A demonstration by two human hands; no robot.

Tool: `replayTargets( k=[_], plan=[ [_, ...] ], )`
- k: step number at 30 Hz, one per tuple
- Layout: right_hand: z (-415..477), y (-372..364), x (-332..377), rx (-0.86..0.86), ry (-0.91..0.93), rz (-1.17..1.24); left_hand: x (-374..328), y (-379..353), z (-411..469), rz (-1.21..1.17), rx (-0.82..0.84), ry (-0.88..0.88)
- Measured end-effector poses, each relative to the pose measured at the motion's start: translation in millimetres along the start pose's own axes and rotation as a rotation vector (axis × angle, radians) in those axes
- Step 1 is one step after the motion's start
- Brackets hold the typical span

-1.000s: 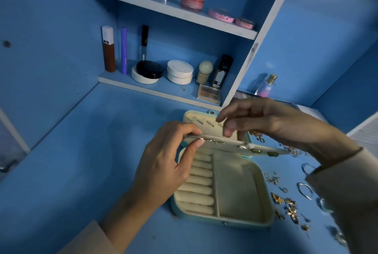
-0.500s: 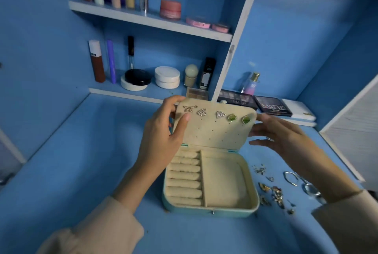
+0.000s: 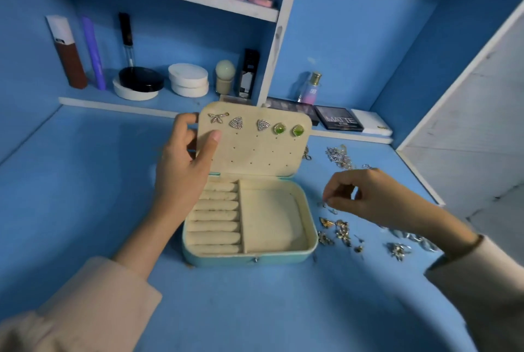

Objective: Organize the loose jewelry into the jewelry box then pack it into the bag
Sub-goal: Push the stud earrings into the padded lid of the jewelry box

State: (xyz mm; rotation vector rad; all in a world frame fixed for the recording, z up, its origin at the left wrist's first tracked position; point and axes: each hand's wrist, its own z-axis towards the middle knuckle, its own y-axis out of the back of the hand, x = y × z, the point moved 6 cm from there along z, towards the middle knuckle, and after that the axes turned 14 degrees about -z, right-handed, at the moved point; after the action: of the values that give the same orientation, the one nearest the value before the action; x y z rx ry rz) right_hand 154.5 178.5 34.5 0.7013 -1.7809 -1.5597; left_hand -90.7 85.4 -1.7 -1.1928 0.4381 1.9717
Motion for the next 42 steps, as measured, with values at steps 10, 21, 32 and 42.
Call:
replayTargets(
  k=[10, 21, 32, 42],
  plan=[
    [-18, -9, -11, 0.177, 0.046, -0.212, -5, -2, 1, -0.006, 0.028, -0.035],
    [-22, -15, -10, 0.290, 0.065, -0.212, -6, 0, 1, 0.008, 0.024, -0.028],
    [-17, -13, -11, 0.245, 0.035, -0.141, -7, -1, 1, 0.009, 0.020, -0.027],
    [-9, 7, 1, 0.071, -0.052, 0.288, -9, -2, -1, 0.023, 0.019, -0.031]
  ],
)
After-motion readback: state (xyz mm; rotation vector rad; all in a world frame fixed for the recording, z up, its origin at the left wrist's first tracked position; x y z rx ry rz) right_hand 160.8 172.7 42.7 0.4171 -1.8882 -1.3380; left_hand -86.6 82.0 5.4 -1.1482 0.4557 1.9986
